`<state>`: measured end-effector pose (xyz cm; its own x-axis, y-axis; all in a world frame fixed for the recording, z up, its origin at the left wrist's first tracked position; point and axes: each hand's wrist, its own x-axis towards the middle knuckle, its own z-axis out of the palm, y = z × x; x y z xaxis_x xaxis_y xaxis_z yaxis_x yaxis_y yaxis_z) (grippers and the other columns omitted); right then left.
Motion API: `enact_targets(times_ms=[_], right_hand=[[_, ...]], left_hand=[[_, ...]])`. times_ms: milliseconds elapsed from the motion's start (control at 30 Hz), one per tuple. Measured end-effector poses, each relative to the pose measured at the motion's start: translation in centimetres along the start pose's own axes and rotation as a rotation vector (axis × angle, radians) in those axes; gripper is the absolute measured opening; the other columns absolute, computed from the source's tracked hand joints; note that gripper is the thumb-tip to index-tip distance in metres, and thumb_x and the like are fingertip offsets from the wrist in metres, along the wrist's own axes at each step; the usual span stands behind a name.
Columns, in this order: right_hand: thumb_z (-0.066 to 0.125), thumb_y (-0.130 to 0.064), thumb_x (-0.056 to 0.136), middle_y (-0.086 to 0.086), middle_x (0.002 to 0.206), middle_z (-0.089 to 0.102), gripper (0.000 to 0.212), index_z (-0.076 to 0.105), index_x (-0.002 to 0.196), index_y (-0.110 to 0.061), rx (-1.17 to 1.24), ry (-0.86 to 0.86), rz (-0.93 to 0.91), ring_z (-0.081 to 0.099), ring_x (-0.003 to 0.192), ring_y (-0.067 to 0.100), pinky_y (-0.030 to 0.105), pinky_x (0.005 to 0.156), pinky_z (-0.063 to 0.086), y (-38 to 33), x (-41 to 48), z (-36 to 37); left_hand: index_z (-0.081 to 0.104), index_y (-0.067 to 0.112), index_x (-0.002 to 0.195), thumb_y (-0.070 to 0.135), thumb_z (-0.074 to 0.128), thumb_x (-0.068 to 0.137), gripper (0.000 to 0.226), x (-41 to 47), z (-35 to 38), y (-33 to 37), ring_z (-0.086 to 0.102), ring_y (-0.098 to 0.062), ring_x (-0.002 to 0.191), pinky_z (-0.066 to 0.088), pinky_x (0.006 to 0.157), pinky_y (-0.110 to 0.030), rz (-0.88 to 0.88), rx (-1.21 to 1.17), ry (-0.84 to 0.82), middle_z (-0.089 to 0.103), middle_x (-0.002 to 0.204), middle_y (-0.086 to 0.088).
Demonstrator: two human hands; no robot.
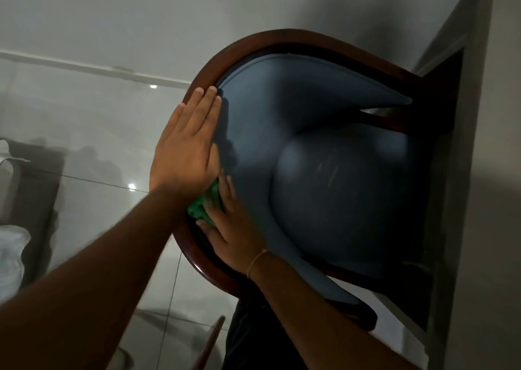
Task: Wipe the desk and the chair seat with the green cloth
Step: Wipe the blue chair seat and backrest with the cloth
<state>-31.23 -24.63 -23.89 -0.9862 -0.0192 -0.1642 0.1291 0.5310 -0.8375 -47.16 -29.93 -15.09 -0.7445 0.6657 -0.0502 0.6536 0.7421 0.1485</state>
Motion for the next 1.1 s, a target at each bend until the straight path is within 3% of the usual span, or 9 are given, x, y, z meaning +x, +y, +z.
enact_targets(times_ms=[100, 200, 367, 467, 567, 733, 833, 933, 1100], right_hand=[[0.040, -0.038, 0.109, -0.004, 0.173, -0.016, 0.070, -0.008, 0.159, -0.046, 0.244, -0.036, 0.155, -0.014, 0.160, 0.016, 0.038, 0.130, 0.006, 1.3, -0.8, -0.5], [0.041, -0.032, 0.111, -0.005, 0.173, 0.008, 0.062, 0.009, 0.164, -0.034, 0.467, -0.123, 0.463, 0.010, 0.160, 0.016, 0.027, 0.128, 0.008, 4.5, -2.5, -1.9], [0.041, -0.037, 0.111, -0.001, 0.168, 0.030, 0.052, 0.027, 0.161, -0.038, 0.433, -0.295, 0.687, 0.030, 0.154, 0.025, 0.037, 0.126, 0.021, 10.0, -6.3, -4.2], [0.041, -0.032, 0.111, -0.003, 0.165, 0.034, 0.050, 0.031, 0.160, -0.029, 0.471, -0.178, 0.767, 0.032, 0.152, 0.023, 0.027, 0.119, 0.021, 12.7, -8.4, -5.2], [0.043, -0.026, 0.111, -0.006, 0.155, 0.042, 0.050, 0.032, 0.160, -0.023, 0.607, 0.134, 0.868, 0.038, 0.143, 0.015, 0.022, 0.112, 0.024, 14.6, -9.7, -6.1], [0.047, -0.016, 0.109, 0.007, 0.150, 0.051, 0.043, 0.045, 0.152, -0.011, 0.282, 0.519, 0.783, 0.048, 0.136, 0.019, 0.013, 0.108, 0.029, 18.9, -10.6, -6.5], [0.050, -0.014, 0.107, 0.021, 0.165, 0.029, 0.050, 0.040, 0.154, 0.000, -0.041, 0.293, 0.611, 0.030, 0.153, 0.034, 0.021, 0.124, 0.018, 21.9, -9.9, -5.5], [0.046, -0.036, 0.107, 0.018, 0.172, 0.004, 0.064, 0.021, 0.164, -0.019, -0.461, 0.010, 0.422, 0.004, 0.159, 0.035, 0.048, 0.127, 0.010, 24.6, -9.0, -3.6], [0.038, -0.047, 0.107, 0.010, 0.172, 0.017, 0.057, 0.029, 0.161, -0.030, -0.694, -0.088, 0.046, 0.020, 0.158, 0.030, 0.047, 0.124, 0.022, 27.1, -5.2, -4.9]], left_hand=[[0.019, 0.014, 0.168, 0.026, 0.039, 0.094, 0.078, 0.0, -0.2, 0.0, 0.008, -0.020, 0.166, 0.011, 0.136, -0.043, 0.001, 0.005, -0.003, 0.015, 0.179, -0.004], [0.018, 0.013, 0.168, 0.026, 0.041, 0.096, 0.077, -0.3, -0.1, 0.1, 0.009, -0.021, 0.166, 0.013, 0.135, -0.044, 0.004, 0.038, -0.016, 0.014, 0.179, -0.005], [0.021, 0.017, 0.168, 0.022, 0.039, 0.098, 0.072, -0.3, 0.0, -0.1, 0.014, -0.020, 0.165, 0.015, 0.135, -0.043, -0.015, -0.053, 0.065, 0.021, 0.178, -0.003], [0.027, 0.018, 0.167, 0.016, 0.039, 0.098, 0.069, -1.3, 1.3, 2.8, 0.023, -0.020, 0.163, 0.021, 0.134, -0.045, -0.164, -0.242, 0.220, 0.032, 0.174, -0.004], [0.029, 0.010, 0.165, 0.013, 0.042, 0.091, 0.075, -3.2, 4.7, 7.7, 0.025, -0.028, 0.163, 0.018, 0.134, -0.049, -0.162, -0.300, 0.084, 0.032, 0.173, -0.010], [0.012, 0.010, 0.169, 0.029, 0.041, 0.099, 0.078, -7.0, 10.8, 11.4, 0.004, -0.029, 0.166, 0.001, 0.135, -0.046, -0.187, -0.050, -0.377, 0.007, 0.179, -0.013], [0.011, 0.010, 0.169, 0.031, 0.031, 0.100, 0.074, -8.0, 12.7, 12.1, 0.007, -0.030, 0.166, 0.001, 0.135, -0.048, -0.162, -0.016, -0.460, 0.009, 0.178, -0.014], [0.011, 0.010, 0.169, 0.034, 0.017, 0.095, 0.077, -7.7, 14.1, 12.2, 0.008, -0.030, 0.166, 0.003, 0.135, -0.048, -0.163, -0.001, -0.511, 0.011, 0.178, -0.015], [0.007, 0.008, 0.169, 0.034, 0.019, 0.105, 0.069, -7.3, 15.4, 12.4, 0.007, -0.029, 0.166, 0.000, 0.135, -0.048, -0.138, 0.044, -0.578, 0.009, 0.178, -0.015]])
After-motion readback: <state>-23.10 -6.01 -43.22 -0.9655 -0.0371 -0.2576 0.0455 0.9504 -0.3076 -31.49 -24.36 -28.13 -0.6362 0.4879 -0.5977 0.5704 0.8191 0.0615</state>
